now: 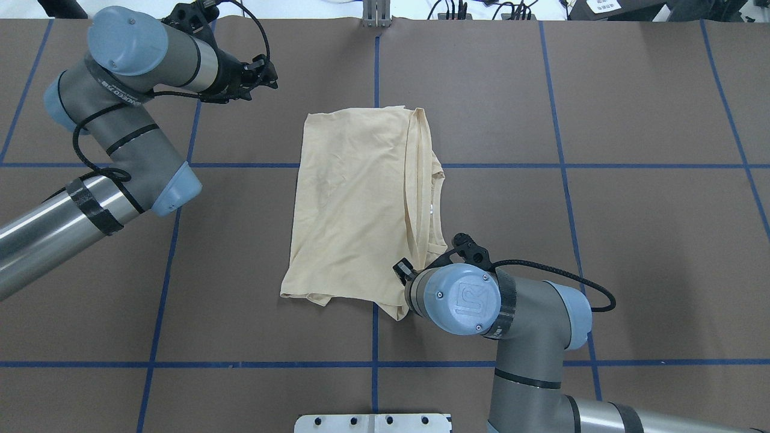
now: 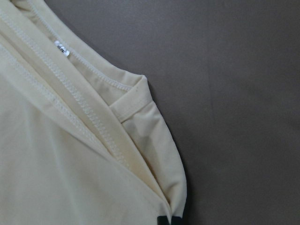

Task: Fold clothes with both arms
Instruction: 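Move the right gripper to the shirt corner nearest the robot and grasp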

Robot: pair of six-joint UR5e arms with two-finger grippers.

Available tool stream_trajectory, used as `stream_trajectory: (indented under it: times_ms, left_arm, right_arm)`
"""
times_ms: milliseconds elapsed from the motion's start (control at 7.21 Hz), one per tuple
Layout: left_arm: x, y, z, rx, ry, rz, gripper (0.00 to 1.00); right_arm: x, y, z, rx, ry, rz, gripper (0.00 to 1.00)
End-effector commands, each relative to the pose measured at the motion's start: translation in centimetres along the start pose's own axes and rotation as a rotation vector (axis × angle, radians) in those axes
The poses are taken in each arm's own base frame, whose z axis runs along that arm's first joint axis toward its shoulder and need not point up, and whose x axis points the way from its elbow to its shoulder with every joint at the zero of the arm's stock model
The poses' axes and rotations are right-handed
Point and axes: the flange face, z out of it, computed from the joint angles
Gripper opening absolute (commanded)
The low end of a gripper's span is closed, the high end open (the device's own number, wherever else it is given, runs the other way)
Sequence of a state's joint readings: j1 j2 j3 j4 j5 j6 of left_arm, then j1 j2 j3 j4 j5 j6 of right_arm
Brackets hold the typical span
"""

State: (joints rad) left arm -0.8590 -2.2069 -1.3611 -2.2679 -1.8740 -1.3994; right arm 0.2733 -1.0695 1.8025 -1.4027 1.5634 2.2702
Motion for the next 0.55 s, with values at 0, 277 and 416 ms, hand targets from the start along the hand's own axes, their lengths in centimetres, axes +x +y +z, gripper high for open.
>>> stream_trajectory:
  times_ms: [0, 277, 416]
  left_arm:
    - [-0.6, 1.7, -2.4, -0.006, 0.036, -0.007, 0.64]
    - [-2.1, 9.2, -5.9, -0.084, 0.089, -0.128, 0.64]
    - [-1.5, 14.1, -6.9, -0.152, 0.109, -0.21, 0.64]
  right_arm:
    - [1.7, -1.8, -2.2, -0.009, -0.009, 0.002, 0.0]
    - [4.1, -2.4, -3.3, -0.019, 0.001, -0.007, 0.0]
    - [5.4, -2.5, -3.6, -0.025, 0.011, -0.015, 0.0]
